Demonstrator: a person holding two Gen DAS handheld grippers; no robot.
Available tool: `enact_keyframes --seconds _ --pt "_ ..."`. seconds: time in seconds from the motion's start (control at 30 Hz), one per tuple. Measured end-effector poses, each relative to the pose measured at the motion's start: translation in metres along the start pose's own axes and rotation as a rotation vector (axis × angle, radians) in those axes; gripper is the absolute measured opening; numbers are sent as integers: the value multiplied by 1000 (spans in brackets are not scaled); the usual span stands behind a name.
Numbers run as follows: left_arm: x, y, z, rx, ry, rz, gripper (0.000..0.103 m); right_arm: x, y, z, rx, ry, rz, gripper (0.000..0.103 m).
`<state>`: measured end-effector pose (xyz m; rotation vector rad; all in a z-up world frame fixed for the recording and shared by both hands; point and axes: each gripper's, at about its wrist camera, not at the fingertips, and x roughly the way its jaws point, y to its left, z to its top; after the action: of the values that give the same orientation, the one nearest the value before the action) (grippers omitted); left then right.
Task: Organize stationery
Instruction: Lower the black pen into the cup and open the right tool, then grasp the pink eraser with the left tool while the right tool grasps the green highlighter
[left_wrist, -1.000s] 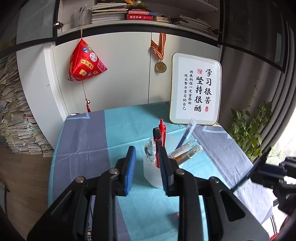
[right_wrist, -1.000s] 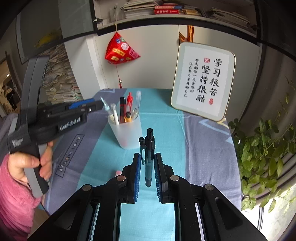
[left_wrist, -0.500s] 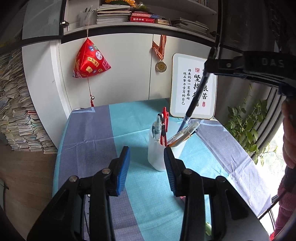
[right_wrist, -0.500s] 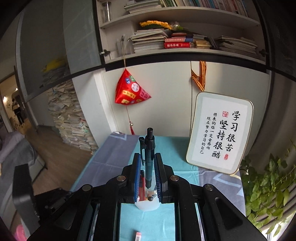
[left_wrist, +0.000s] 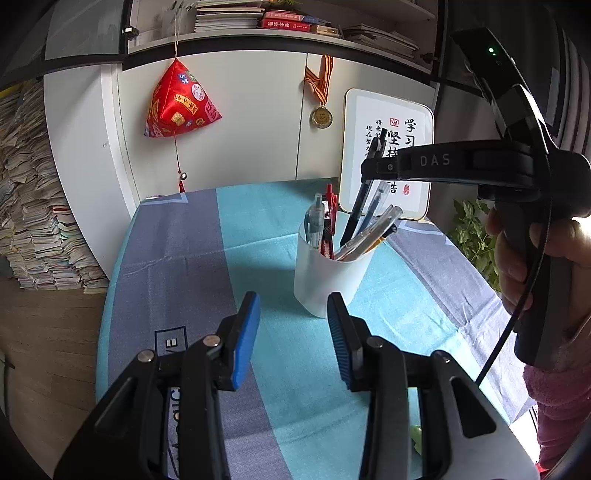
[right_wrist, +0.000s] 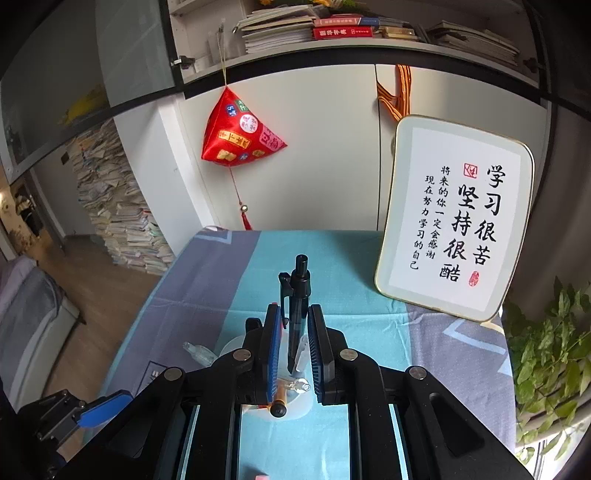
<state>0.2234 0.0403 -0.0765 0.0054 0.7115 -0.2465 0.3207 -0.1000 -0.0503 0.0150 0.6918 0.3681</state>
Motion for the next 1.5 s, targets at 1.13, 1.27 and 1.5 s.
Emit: enact_keyframes --seconds 1.13,1.27,1.5 --pt "33 -44 -36 3 169 -91 41 -71 -8 -117 -72 127 37 18" --pt "49 -59 -40 15 211 -96 42 -72 -11 -144 -79 180 36 18" --pt "80 -69 -46 -5 306 -74 35 -74 -20 -166 -82 212 32 18"
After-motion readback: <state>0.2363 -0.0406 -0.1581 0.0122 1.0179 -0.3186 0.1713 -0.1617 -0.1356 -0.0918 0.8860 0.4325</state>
